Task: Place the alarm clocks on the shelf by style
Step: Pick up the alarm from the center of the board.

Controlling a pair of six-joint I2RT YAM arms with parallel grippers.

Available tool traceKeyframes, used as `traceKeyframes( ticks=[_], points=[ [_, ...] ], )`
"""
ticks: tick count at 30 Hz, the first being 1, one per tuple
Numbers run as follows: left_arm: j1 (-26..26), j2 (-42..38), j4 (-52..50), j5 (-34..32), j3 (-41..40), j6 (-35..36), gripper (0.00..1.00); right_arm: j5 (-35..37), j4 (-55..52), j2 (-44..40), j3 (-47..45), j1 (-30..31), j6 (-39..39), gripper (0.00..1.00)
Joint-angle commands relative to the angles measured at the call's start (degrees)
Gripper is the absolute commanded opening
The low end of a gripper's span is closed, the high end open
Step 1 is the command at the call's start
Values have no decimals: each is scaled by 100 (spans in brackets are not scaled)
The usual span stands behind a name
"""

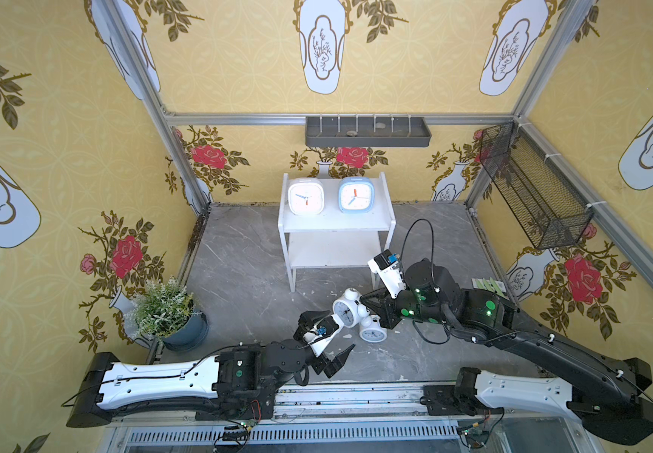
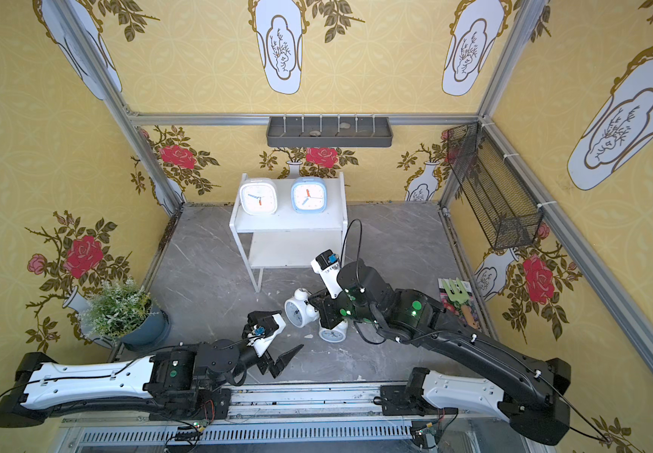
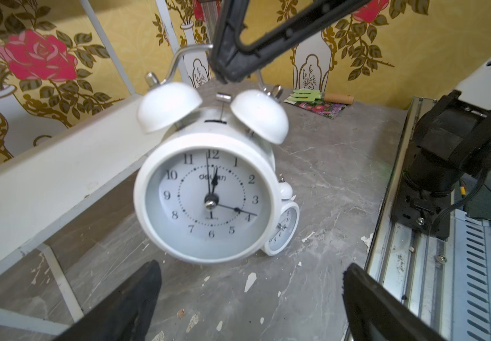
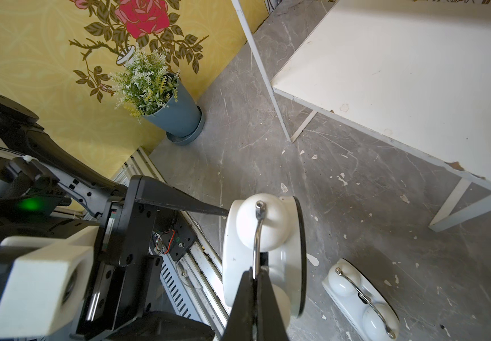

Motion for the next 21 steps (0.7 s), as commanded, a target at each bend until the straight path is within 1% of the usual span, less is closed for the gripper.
traceKeyframes(
  ticks=[1, 3, 6, 11, 14, 21],
  points=[
    [-38, -36, 717, -446, -90, 519, 99, -141, 32, 76, 145, -9, 55, 0],
    [-38, -57, 915, -692, -175, 582, 99, -205, 10, 121, 200, -9, 55, 0],
    [-38, -75, 1057, -872, -275, 635, 99, -288, 24, 153, 228, -9, 51, 0],
    [-38, 8, 1009, -666, -270, 660, 99, -538, 168, 222, 222, -9, 55, 1],
    [-38, -97, 1012, -447, -314, 616, 99, -648, 260, 276, 210, 0, 59, 1],
    [-38, -89, 801, -350, -324, 417, 99, -881, 516, 351, 110, 0, 80, 1]
  ],
)
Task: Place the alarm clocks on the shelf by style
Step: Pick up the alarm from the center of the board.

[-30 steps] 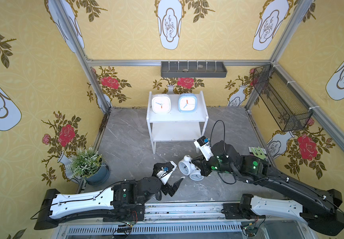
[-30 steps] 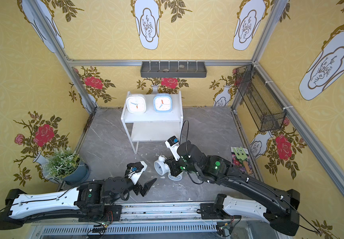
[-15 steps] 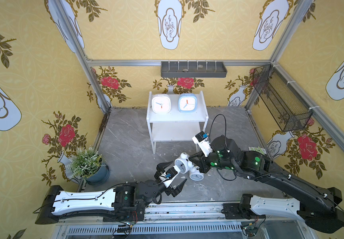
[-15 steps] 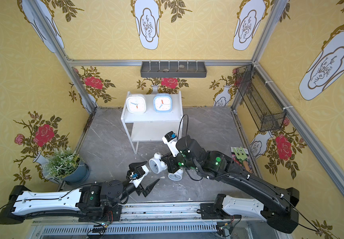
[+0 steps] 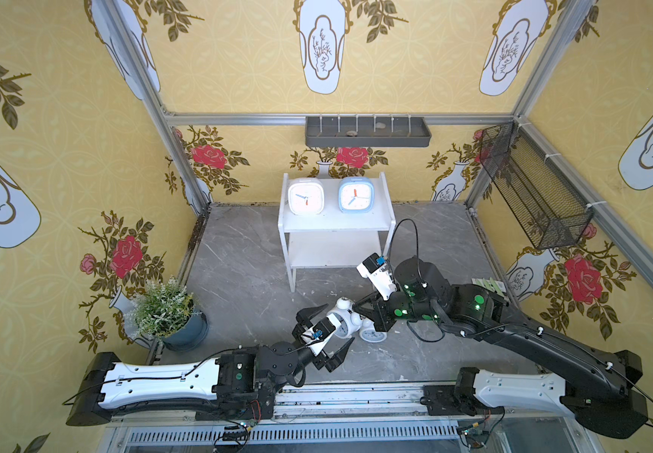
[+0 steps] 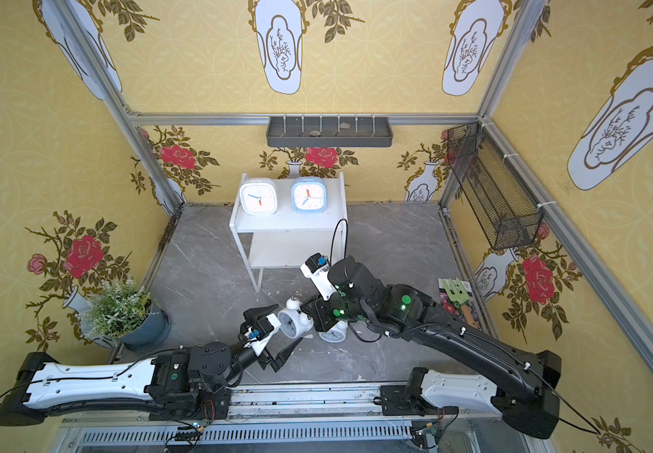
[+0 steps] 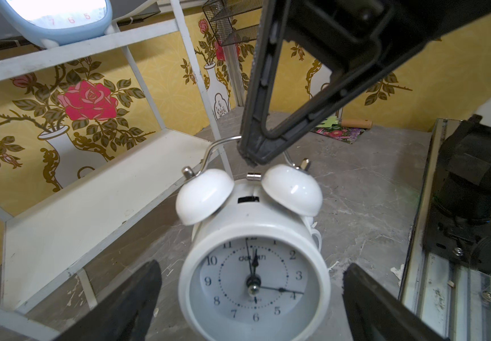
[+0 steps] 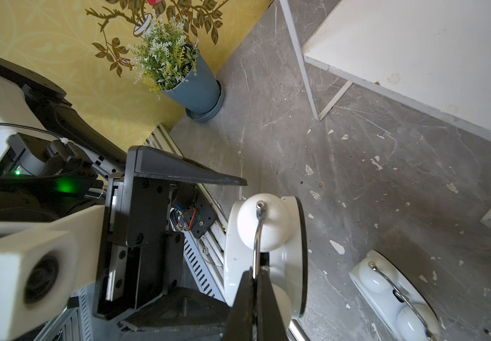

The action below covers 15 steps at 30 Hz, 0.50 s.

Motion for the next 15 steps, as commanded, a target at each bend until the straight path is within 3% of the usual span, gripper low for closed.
traceKeyframes(
  ticks=[1, 15],
  points=[
    [-3, 43, -59, 89, -13, -172, 99, -190, 565, 33, -24, -2, 25, 2],
    [2, 5, -450, -97, -47, -482, 99, -447, 857, 41, -226, 7, 55, 2]
  ],
)
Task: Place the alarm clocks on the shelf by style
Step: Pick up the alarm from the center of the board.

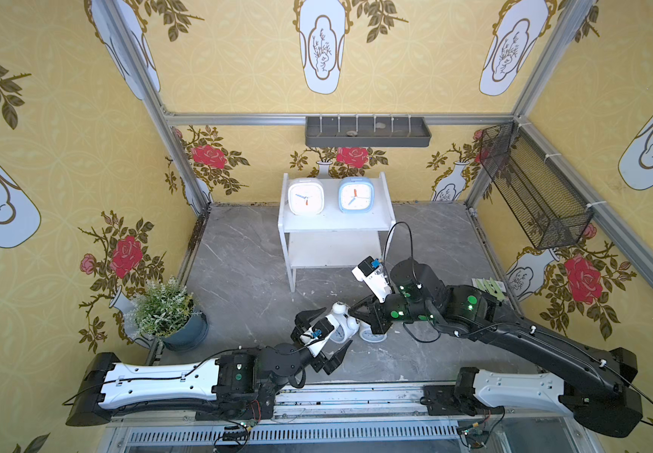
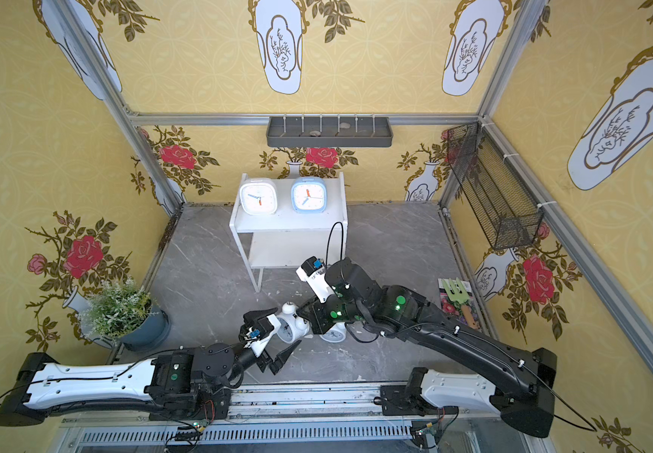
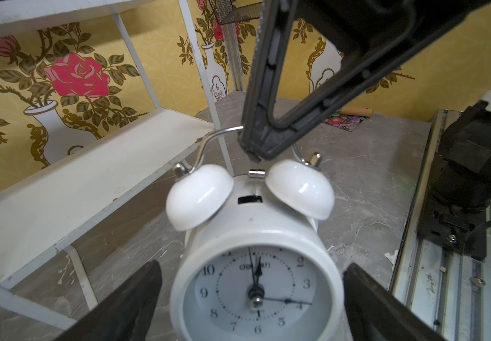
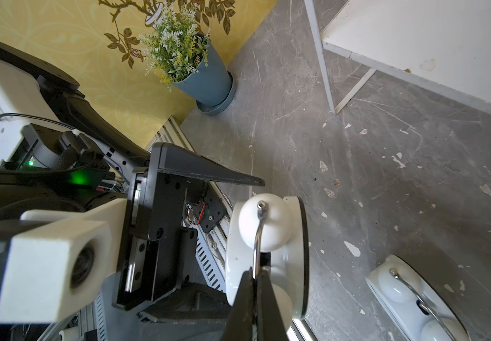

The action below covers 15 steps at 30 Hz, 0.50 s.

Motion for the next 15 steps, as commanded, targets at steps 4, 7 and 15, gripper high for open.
traceKeyframes(
  ticks=[4, 7, 15],
  points=[
    [-3, 114, -80, -170, 39, -71, 99, -104, 636, 51, -17, 9, 40, 2],
    [-2, 108, -68, -192, 33, -79, 97, -98, 653, 35, -31, 9, 39, 2],
    [4, -59, 165, -148, -46, -35, 93, -96, 685, 65, -89, 9, 53, 2]
  ],
)
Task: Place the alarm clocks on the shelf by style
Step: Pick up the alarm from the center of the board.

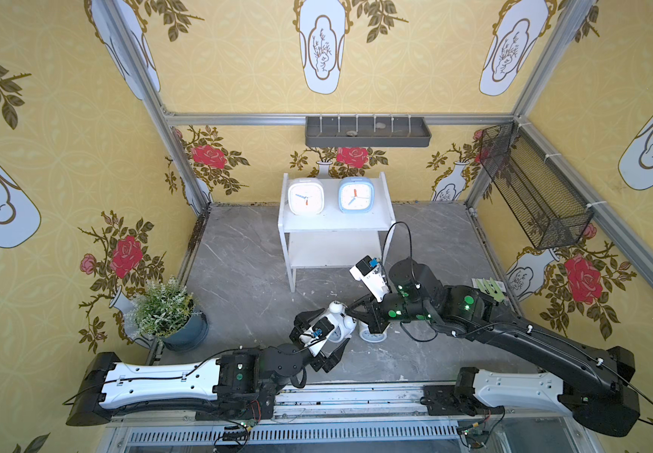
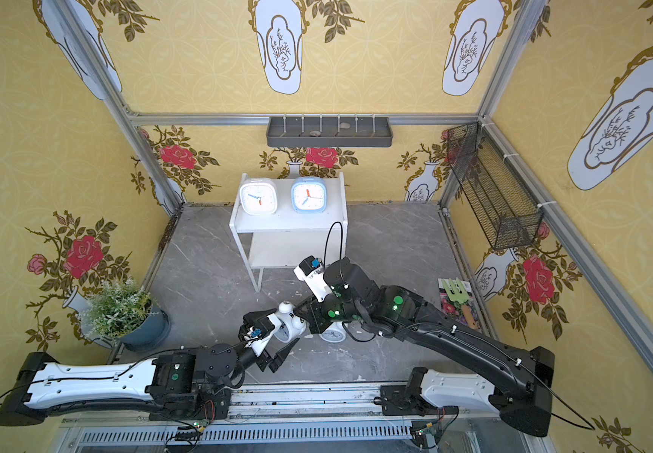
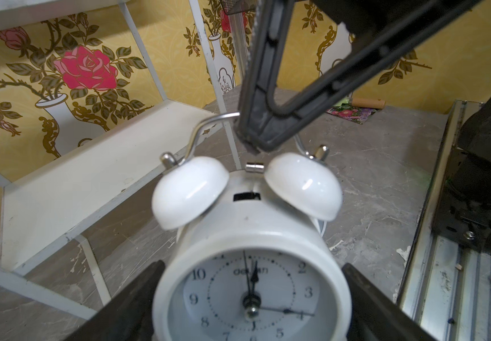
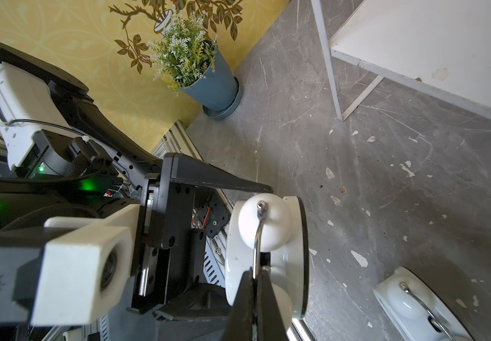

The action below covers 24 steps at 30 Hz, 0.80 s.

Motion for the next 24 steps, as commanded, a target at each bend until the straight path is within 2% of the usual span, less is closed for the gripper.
traceKeyframes(
  ticks=[1, 10, 19, 24],
  points=[
    [1, -62, 273, 17, -66, 29, 92, -55, 468, 14, -27, 5, 40, 2],
    [-3, -76, 276, 47, -102, 5, 84, -90, 553, -32, -69, 22, 35, 3],
    [-2, -80, 336, 51, -93, 45, 70, -29, 555, -27, -86, 22, 45, 3],
    [-2, -114, 343, 64, -97, 37, 66, 4, 572, -37, -68, 29, 43, 7]
  ],
)
